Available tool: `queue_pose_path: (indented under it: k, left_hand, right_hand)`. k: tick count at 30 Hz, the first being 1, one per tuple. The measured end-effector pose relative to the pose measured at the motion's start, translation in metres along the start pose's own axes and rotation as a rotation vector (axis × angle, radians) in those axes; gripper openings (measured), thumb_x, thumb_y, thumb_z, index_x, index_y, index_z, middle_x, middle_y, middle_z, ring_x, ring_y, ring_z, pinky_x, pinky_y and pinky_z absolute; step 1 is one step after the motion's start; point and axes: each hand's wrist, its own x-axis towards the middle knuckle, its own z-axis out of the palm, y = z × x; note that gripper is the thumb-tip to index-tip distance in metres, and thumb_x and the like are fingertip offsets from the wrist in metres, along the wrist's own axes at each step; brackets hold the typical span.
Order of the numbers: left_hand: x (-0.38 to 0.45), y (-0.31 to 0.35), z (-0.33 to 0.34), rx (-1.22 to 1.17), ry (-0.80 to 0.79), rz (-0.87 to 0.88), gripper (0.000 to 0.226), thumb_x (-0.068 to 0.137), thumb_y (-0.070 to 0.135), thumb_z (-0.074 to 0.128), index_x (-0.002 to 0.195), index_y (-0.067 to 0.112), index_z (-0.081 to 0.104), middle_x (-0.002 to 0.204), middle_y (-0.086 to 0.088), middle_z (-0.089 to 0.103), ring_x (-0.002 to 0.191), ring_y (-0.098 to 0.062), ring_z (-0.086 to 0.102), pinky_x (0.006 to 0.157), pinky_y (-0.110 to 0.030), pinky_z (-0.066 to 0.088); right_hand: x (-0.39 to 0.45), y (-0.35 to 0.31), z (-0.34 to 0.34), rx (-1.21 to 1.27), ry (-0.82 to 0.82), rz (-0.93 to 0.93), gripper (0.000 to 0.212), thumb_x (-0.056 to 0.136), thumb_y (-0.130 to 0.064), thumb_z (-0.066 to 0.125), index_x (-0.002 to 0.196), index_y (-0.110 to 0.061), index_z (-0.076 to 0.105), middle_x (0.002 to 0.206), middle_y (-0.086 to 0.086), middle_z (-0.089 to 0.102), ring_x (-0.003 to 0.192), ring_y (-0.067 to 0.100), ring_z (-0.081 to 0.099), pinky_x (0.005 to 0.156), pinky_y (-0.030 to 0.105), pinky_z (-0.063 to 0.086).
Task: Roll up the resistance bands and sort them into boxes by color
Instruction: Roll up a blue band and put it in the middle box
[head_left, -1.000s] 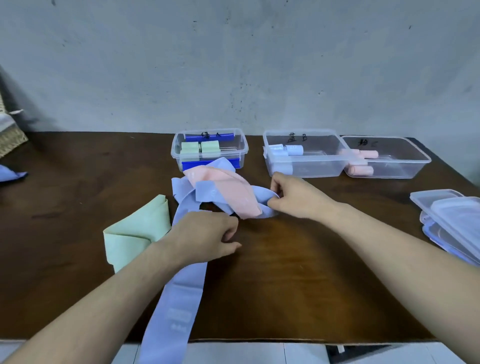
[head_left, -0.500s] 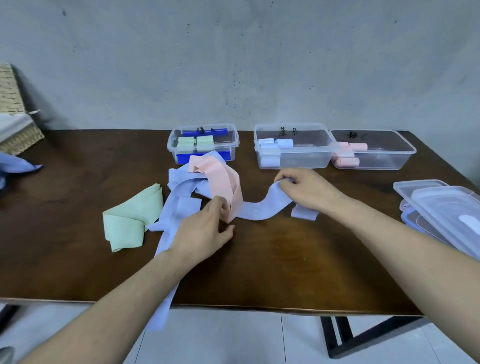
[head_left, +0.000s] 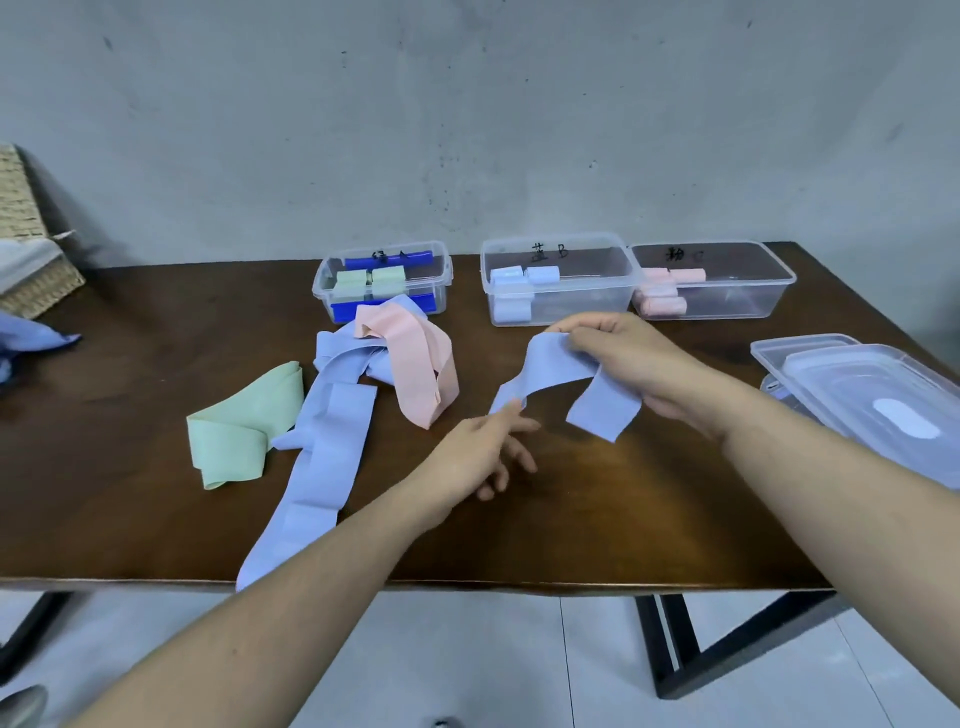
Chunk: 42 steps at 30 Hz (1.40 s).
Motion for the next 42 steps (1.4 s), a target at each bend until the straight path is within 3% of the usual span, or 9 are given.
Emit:
queue_pose_path:
  k: [5, 9, 13, 19, 23, 28, 36, 39, 42]
  left_hand:
    - [0.002, 0.021, 0.024, -0.751, -0.114, -0.231, 0.062, 0.091, 0.071, 0.043, 0.127, 0.022, 0.055, 0.11, -0.009, 0.074, 0.092, -0.021, 0.071, 0.071, -0.031, 0.055]
    - [0.009, 0.028, 0.037, -0.986, -0.067, -0.13, 0.037, 0.099, 0.03, 0.057, 0.135, 0.021, 0.051, 0.117, -0.014, 0.071, 0.105, -0.027, 0.07, 0.084, -0.037, 0.059]
    - [0.019, 0.029, 0.041, -1.136, 0.087, -0.073, 0.045, 0.096, -0.006, 0.048, 0.137, 0.013, 0.049, 0.118, -0.016, 0.069, 0.102, -0.029, 0.071, 0.077, -0.037, 0.061]
    - [0.027, 0.034, 0.049, -1.034, 0.215, -0.015, 0.055, 0.094, -0.014, 0.04, 0.14, 0.016, 0.042, 0.129, -0.012, 0.061, 0.11, -0.031, 0.066, 0.093, -0.045, 0.056]
    - [0.036, 0.039, 0.051, -0.899, 0.309, -0.01, 0.055, 0.098, -0.007, 0.045, 0.145, 0.02, 0.04, 0.135, -0.006, 0.056, 0.113, -0.025, 0.062, 0.092, -0.043, 0.056]
    - [0.051, 0.047, 0.052, -0.63, 0.385, 0.09, 0.045, 0.098, 0.001, 0.052, 0.137, 0.024, 0.046, 0.131, -0.003, 0.057, 0.116, -0.021, 0.059, 0.097, -0.044, 0.054]
    - [0.089, 0.057, 0.059, -0.348, 0.279, 0.136, 0.034, 0.096, 0.002, 0.053, 0.121, 0.024, 0.058, 0.116, -0.001, 0.069, 0.107, -0.02, 0.066, 0.091, -0.041, 0.057]
    - [0.103, 0.062, 0.06, -0.271, 0.286, 0.167, 0.034, 0.096, 0.005, 0.056, 0.125, 0.022, 0.056, 0.118, 0.0, 0.068, 0.108, -0.018, 0.065, 0.089, -0.034, 0.056]
    - [0.112, 0.068, 0.058, -0.256, 0.309, 0.17, 0.034, 0.096, 0.002, 0.055, 0.126, 0.018, 0.056, 0.11, 0.002, 0.069, 0.094, -0.007, 0.067, 0.069, -0.018, 0.054]
  right_hand:
    - [-0.013, 0.005, -0.012, 0.169, -0.046, 0.062, 0.03, 0.099, -0.021, 0.052, 0.097, -0.034, 0.078, 0.101, 0.001, 0.076, 0.089, 0.025, 0.069, 0.075, 0.034, 0.052]
    - [-0.026, 0.014, -0.019, 0.272, -0.154, 0.115, 0.03, 0.098, -0.013, 0.052, 0.109, -0.03, 0.074, 0.105, 0.001, 0.076, 0.084, 0.015, 0.069, 0.07, 0.028, 0.054]
    - [-0.038, 0.029, -0.029, 0.258, -0.226, 0.21, 0.025, 0.095, -0.016, 0.06, 0.115, -0.027, 0.07, 0.103, 0.001, 0.075, 0.081, 0.014, 0.066, 0.066, 0.027, 0.053]
    - [-0.052, 0.051, -0.036, 0.157, -0.31, 0.332, 0.026, 0.09, -0.021, 0.072, 0.108, -0.005, 0.063, 0.093, 0.013, 0.074, 0.08, 0.022, 0.071, 0.068, 0.033, 0.06]
    - [-0.056, 0.061, -0.036, 0.105, -0.36, 0.343, 0.017, 0.099, -0.025, 0.06, 0.099, -0.009, 0.067, 0.094, 0.009, 0.076, 0.082, 0.019, 0.072, 0.078, 0.034, 0.06]
    - [-0.055, 0.065, -0.031, 0.033, -0.378, 0.331, 0.027, 0.104, -0.033, 0.049, 0.114, -0.015, 0.066, 0.109, 0.006, 0.074, 0.092, 0.022, 0.074, 0.078, 0.036, 0.061]
    - [-0.039, 0.078, -0.026, -0.484, -0.305, 0.147, 0.029, 0.104, -0.038, 0.046, 0.093, -0.014, 0.057, 0.07, 0.003, 0.073, 0.044, 0.012, 0.059, 0.05, 0.028, 0.05]
    - [-0.028, 0.086, -0.03, -0.664, -0.17, 0.026, 0.033, 0.099, -0.043, 0.052, 0.08, -0.016, 0.057, 0.064, 0.001, 0.068, 0.051, 0.012, 0.058, 0.061, 0.037, 0.054]
    - [-0.018, 0.092, -0.034, -0.818, -0.054, -0.034, 0.033, 0.094, -0.051, 0.057, 0.08, -0.021, 0.058, 0.075, -0.005, 0.064, 0.069, 0.013, 0.062, 0.062, 0.034, 0.052]
